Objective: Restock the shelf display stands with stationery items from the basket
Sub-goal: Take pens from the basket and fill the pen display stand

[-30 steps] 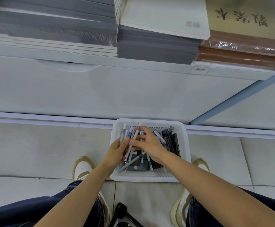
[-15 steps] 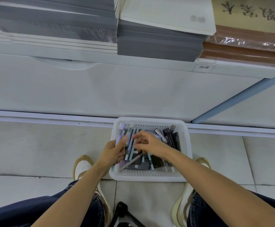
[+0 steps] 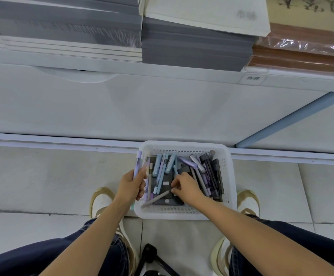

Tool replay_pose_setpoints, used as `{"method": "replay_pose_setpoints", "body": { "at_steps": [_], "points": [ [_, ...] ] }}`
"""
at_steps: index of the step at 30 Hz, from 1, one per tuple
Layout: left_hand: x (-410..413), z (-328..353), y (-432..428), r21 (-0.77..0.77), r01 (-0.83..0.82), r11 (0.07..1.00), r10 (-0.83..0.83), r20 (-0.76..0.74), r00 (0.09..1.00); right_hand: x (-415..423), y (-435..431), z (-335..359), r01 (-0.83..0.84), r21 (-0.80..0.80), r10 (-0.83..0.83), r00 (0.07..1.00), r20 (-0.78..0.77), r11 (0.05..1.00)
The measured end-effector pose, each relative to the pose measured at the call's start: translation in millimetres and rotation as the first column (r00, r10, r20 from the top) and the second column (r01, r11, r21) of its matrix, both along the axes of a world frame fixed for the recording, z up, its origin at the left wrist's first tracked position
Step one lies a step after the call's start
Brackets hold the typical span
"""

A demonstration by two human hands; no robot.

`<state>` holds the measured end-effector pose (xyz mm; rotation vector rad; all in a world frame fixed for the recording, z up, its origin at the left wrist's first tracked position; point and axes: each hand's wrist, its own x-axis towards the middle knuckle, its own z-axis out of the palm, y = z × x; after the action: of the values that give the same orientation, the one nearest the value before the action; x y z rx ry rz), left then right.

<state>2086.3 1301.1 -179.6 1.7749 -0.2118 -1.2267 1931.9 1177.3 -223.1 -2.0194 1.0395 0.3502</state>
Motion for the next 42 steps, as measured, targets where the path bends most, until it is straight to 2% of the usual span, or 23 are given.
{"method": "replay_pose_setpoints", "body": {
  "at_steps": [3,7,9,12,15,17,18,21,23,25,28,31,33,38,42],
  "points": [
    [0,0,0,0.002,0.003,1.000,-0.003,0.006,1.000,-1,1,1,-0.052,-0.022,0.053,0.998,0.036,0.998],
    [0,-1,1,-0.005,0.005,1.000,-0.005,0.006,1.000,-12,0,4,-0.375,-0.017,0.375,0.927,-0.016,0.927],
    [0,0,1,-0.018,0.007,1.000,-0.007,0.005,1.000,-16,-5,7,-0.422,0.015,0.422,0.907,0.015,0.906],
    [0,1,1,-0.033,-0.008,0.999,0.008,-0.002,1.000,-22,-21,15,-0.301,0.064,0.296,0.952,0.073,0.952],
    [-1,3,-1,-0.057,0.008,0.998,-0.008,-0.016,1.000,-28,-33,18,-0.055,0.103,0.047,0.995,0.084,0.993],
    [-3,5,-2,-0.077,0.030,0.997,-0.031,-0.017,0.999,-27,-33,17,0.094,0.204,-0.104,0.994,0.037,0.974],
    [-4,6,-3,-0.078,0.039,0.996,-0.040,-0.008,0.999,-25,-30,16,0.124,0.252,-0.128,0.992,-0.001,0.960],
    [-7,7,-4,-0.064,0.059,0.996,-0.058,0.012,0.998,-12,-20,10,0.133,0.325,-0.136,0.991,-0.013,0.936],
    [-7,8,-4,-0.063,0.055,0.996,-0.054,0.009,0.998,-3,-16,5,0.187,0.330,-0.200,0.980,0.005,0.925],
    [-8,8,-4,-0.066,0.047,0.997,-0.047,0.002,0.999,3,-17,-1,0.226,0.240,-0.229,0.973,-0.015,0.944],
    [-9,8,-6,-0.059,0.052,0.997,-0.051,0.005,0.999,10,-18,-8,0.166,0.058,-0.164,0.985,-0.048,0.984],
    [-10,6,-8,-0.056,0.052,0.997,-0.052,0.003,0.999,14,-17,-14,0.089,0.006,-0.088,0.987,-0.134,0.996],
    [-9,4,-8,-0.049,0.059,0.997,-0.058,0.007,0.998,14,-16,-18,0.075,0.051,-0.066,0.984,-0.166,0.996],
    [-9,2,-8,-0.049,0.055,0.997,-0.055,-0.004,0.998,5,-21,-16,0.159,0.251,-0.132,0.984,-0.119,0.955],
    [-10,4,-8,-0.030,0.075,0.997,-0.075,0.008,0.997,-4,-29,6,0.198,0.448,-0.212,0.977,-0.019,0.872]
  ]
}}
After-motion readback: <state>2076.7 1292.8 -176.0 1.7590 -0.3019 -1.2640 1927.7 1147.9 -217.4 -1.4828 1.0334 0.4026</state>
